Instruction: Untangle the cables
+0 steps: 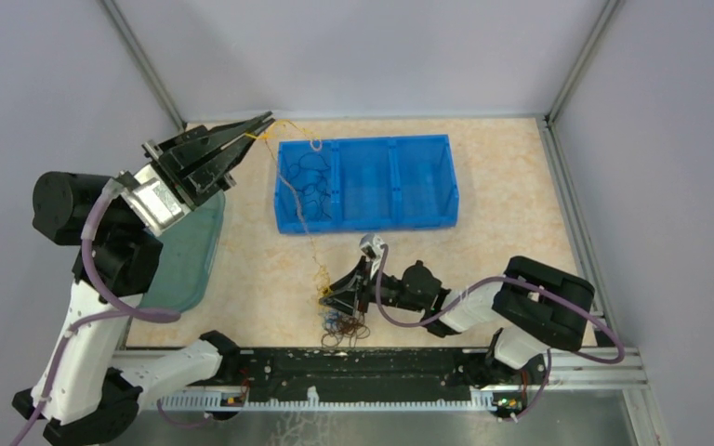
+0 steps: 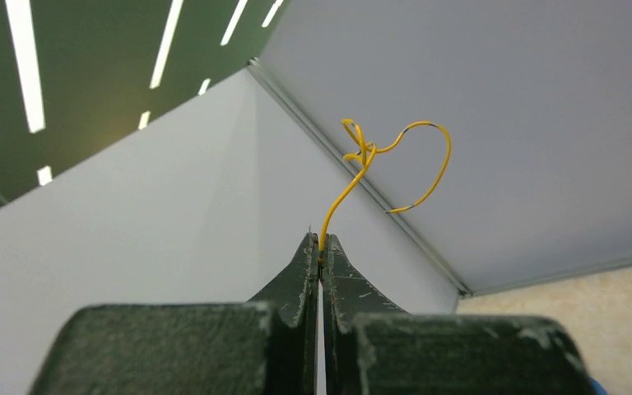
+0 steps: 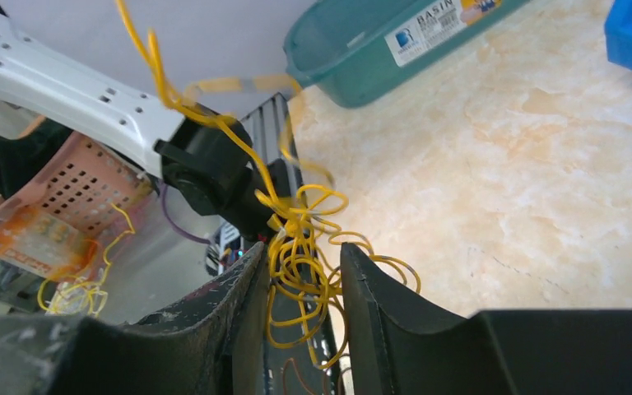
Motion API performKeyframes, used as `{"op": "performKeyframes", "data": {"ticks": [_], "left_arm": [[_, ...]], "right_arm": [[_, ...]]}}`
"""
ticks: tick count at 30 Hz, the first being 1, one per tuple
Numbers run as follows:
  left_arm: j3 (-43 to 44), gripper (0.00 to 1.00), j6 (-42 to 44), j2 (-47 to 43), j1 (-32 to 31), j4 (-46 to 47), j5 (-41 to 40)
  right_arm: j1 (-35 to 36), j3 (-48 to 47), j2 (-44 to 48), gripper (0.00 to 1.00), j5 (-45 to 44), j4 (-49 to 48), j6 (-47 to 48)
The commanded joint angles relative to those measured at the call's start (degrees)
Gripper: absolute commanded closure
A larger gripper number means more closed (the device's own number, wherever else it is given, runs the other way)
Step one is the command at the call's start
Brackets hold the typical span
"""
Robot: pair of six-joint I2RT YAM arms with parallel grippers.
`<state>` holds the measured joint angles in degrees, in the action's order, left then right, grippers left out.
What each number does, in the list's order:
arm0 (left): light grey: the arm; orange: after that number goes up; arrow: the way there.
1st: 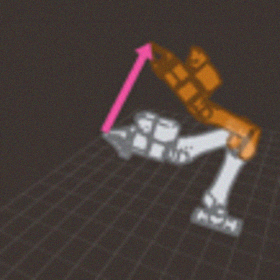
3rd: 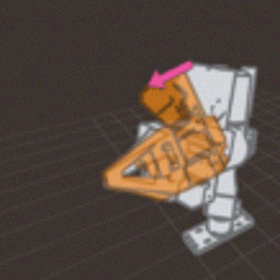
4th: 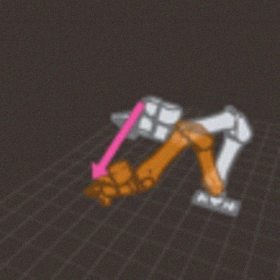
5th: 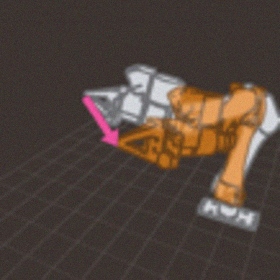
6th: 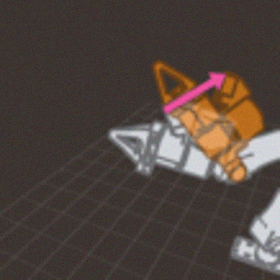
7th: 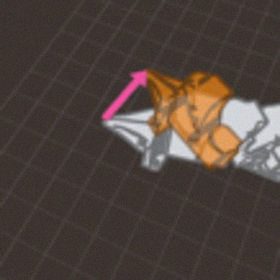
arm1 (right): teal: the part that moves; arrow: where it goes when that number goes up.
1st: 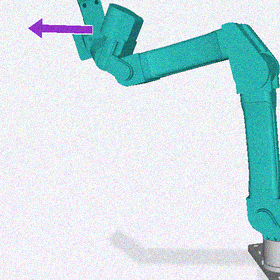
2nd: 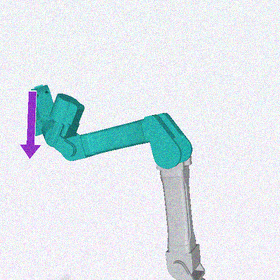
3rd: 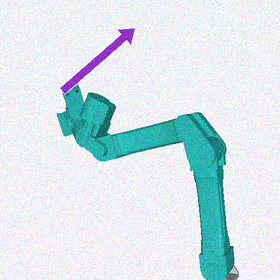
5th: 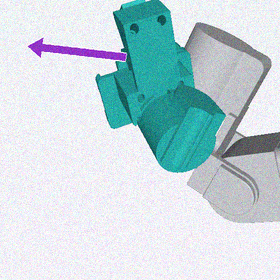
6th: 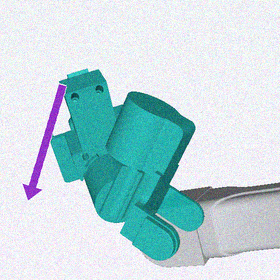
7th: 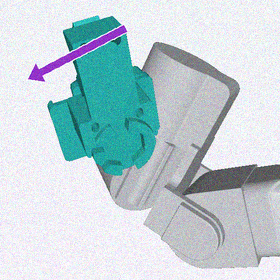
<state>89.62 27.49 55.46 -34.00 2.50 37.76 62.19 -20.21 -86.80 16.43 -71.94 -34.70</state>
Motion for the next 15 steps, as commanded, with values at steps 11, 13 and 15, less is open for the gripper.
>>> {"op": "performKeyframes", "data": {"ticks": [11,13,15], "left_arm": [[5.5,1.0,9.1,1.6,-0.3,15.9,-6.0],[6.2,1.0,9.9,1.9,-0.3,16.2,-6.0],[6.1,1.0,10.8,2.1,-0.3,17.9,-6.2]], "right_arm": [[2.8,3.3,3.7,0.56,-9.7,8.4,7.7],[2.8,3.5,5.7,0.56,-12.4,10.9,9.1],[2.8,3.1,7.6,0.56,-14.1,14.5,10.7]]}}
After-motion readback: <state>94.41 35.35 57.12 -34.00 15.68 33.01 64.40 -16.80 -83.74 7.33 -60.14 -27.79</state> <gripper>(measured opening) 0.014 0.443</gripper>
